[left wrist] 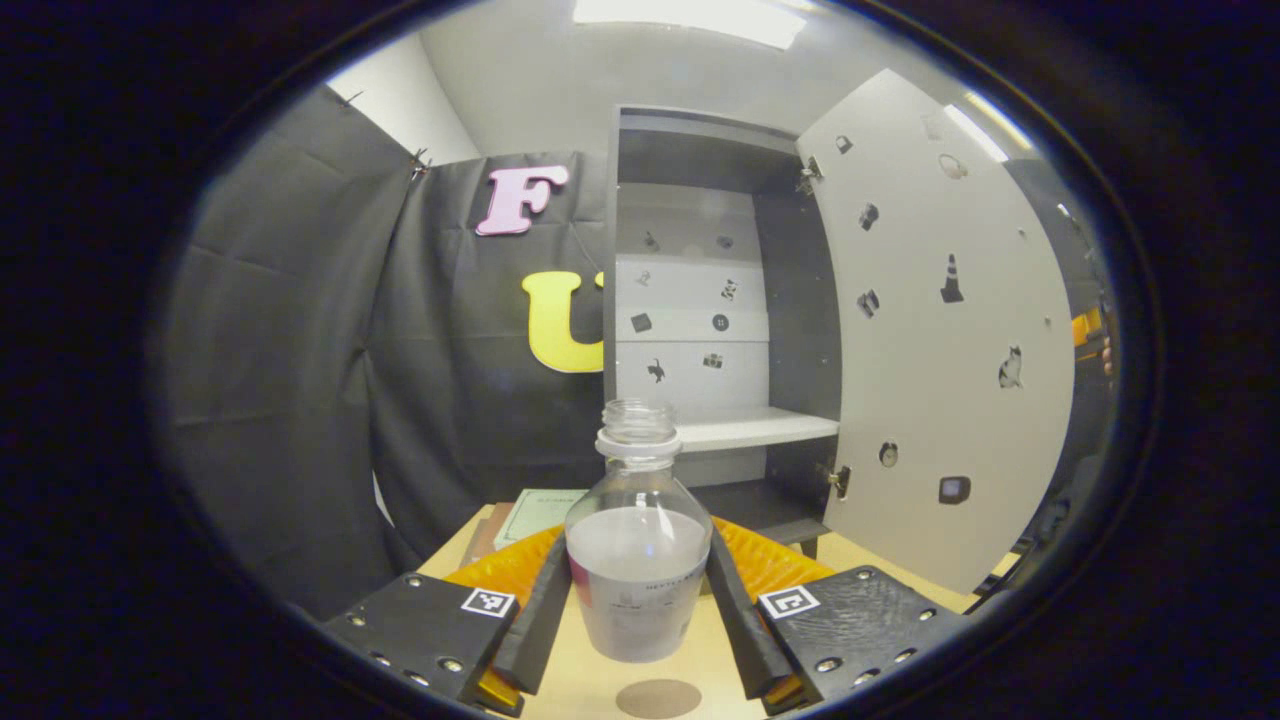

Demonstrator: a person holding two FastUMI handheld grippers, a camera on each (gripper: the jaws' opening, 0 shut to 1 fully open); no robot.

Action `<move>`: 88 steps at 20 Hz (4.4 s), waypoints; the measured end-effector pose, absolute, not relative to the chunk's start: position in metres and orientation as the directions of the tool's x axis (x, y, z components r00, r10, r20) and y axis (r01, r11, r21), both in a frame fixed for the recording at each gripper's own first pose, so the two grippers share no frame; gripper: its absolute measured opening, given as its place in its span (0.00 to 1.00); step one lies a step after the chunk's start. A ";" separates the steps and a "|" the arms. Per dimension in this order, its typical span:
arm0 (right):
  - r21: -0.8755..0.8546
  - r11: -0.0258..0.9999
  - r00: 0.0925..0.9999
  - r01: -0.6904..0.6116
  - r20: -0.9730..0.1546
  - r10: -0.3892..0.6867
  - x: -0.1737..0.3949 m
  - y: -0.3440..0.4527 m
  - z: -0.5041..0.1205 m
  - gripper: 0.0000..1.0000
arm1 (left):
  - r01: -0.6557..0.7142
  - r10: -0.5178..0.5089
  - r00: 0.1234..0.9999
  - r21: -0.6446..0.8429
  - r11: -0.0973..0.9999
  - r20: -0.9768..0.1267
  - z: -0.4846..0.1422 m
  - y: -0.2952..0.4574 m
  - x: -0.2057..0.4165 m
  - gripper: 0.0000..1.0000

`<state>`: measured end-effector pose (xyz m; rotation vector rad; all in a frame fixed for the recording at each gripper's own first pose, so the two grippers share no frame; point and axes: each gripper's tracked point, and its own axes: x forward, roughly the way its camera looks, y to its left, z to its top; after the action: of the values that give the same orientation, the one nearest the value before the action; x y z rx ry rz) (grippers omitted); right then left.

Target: Open the cabinet door with the right hand, grasp the bottle in the cabinet with the left hand and place it on the coaster, then close the cabinet door with the right hand.

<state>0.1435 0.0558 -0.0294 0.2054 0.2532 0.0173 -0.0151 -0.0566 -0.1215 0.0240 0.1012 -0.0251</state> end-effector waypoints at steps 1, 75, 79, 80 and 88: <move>0.205 0.979 0.969 0.009 -0.243 0.042 0.141 0.054 -0.029 0.98 | 0.029 -0.026 0.994 0.026 0.999 -0.103 -0.138 -0.059 -0.017 0.72; 0.095 0.977 0.960 -0.190 -0.188 0.205 0.189 0.087 0.012 0.98 | -0.235 0.224 0.952 -0.029 0.972 -0.209 0.057 -0.101 -0.043 0.82; 0.113 0.955 0.938 -0.274 -0.189 0.292 0.187 0.113 0.030 0.98 | -0.229 0.227 0.958 0.005 0.973 -0.173 0.066 -0.106 -0.045 0.83; 0.096 0.957 0.939 -0.272 -0.190 0.286 0.185 0.113 0.034 0.98 | -0.211 0.204 0.964 -0.021 0.977 -0.172 0.065 -0.109 -0.043 0.84; 0.053 0.979 0.955 -0.198 -0.216 0.205 0.163 0.145 0.036 0.93 | -0.151 0.139 0.974 -0.058 0.987 -0.177 0.057 -0.051 -0.021 0.84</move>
<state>0.1628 0.1447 0.0361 0.0310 0.2221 0.2050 -0.0206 -0.0509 0.0572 -0.0714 0.1737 0.1464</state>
